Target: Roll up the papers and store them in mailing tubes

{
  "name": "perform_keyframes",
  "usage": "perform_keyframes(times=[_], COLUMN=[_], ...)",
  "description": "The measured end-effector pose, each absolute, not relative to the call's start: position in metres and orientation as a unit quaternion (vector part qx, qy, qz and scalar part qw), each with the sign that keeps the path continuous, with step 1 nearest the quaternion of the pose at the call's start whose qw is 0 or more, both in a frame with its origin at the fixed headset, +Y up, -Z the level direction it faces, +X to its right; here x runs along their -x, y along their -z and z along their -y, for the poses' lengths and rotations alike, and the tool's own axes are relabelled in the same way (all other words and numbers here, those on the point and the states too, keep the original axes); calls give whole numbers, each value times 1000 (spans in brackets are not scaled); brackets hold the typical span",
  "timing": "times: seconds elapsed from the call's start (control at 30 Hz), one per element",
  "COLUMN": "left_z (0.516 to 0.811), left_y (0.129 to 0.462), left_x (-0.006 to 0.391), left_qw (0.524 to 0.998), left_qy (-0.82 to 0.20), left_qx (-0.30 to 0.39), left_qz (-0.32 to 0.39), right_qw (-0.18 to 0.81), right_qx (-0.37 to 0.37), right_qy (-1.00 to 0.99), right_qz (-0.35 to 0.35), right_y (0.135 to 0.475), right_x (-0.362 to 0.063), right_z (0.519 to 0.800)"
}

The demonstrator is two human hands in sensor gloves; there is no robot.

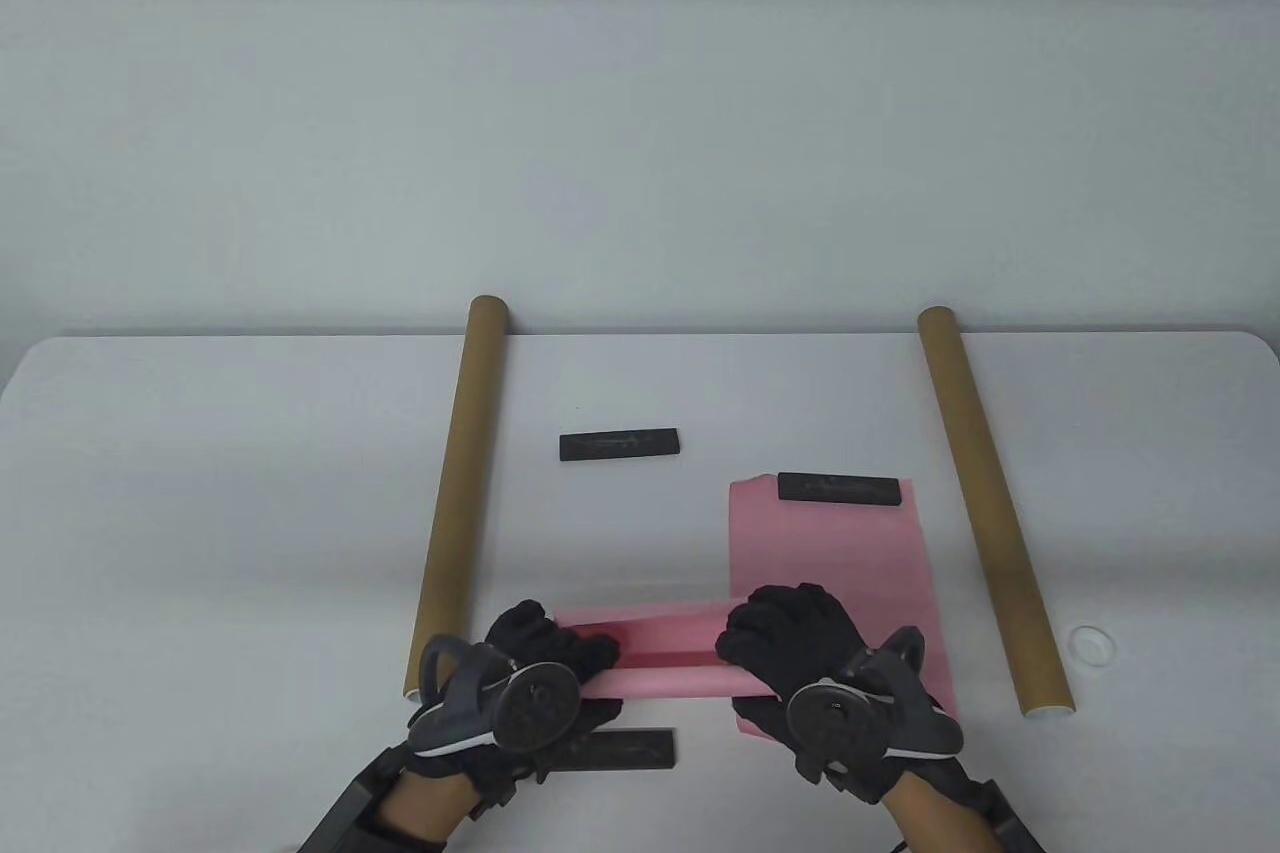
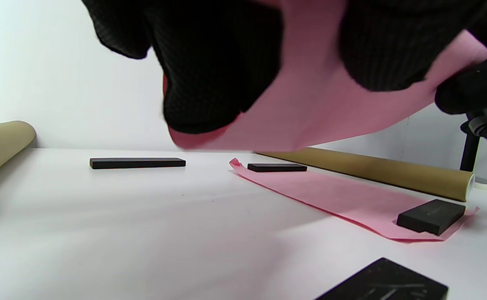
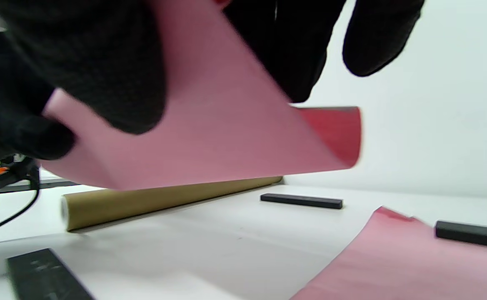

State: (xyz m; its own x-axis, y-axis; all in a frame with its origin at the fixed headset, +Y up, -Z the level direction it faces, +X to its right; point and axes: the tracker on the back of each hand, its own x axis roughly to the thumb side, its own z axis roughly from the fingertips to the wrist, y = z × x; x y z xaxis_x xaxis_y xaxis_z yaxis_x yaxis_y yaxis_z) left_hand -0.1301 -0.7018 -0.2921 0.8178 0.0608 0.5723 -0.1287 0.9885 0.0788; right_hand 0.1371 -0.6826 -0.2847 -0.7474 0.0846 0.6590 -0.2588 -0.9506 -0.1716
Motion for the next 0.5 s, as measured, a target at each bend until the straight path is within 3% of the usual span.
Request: perform_keyframes(times=[0.2,0.5], left_z=[694,699], left_y=[286,292], left_x=[127,130], left_qw=[945,950], left_qy=[-7,-42], left_qx=[-116,-70], left_qz=[307,302], right_qw=[115,97], right_qx=[-338,-338], right_qy=[-930,-926], right_qz=[90,139], right_y=[292,284], right_x=[-141,-139], right_z=[685,682])
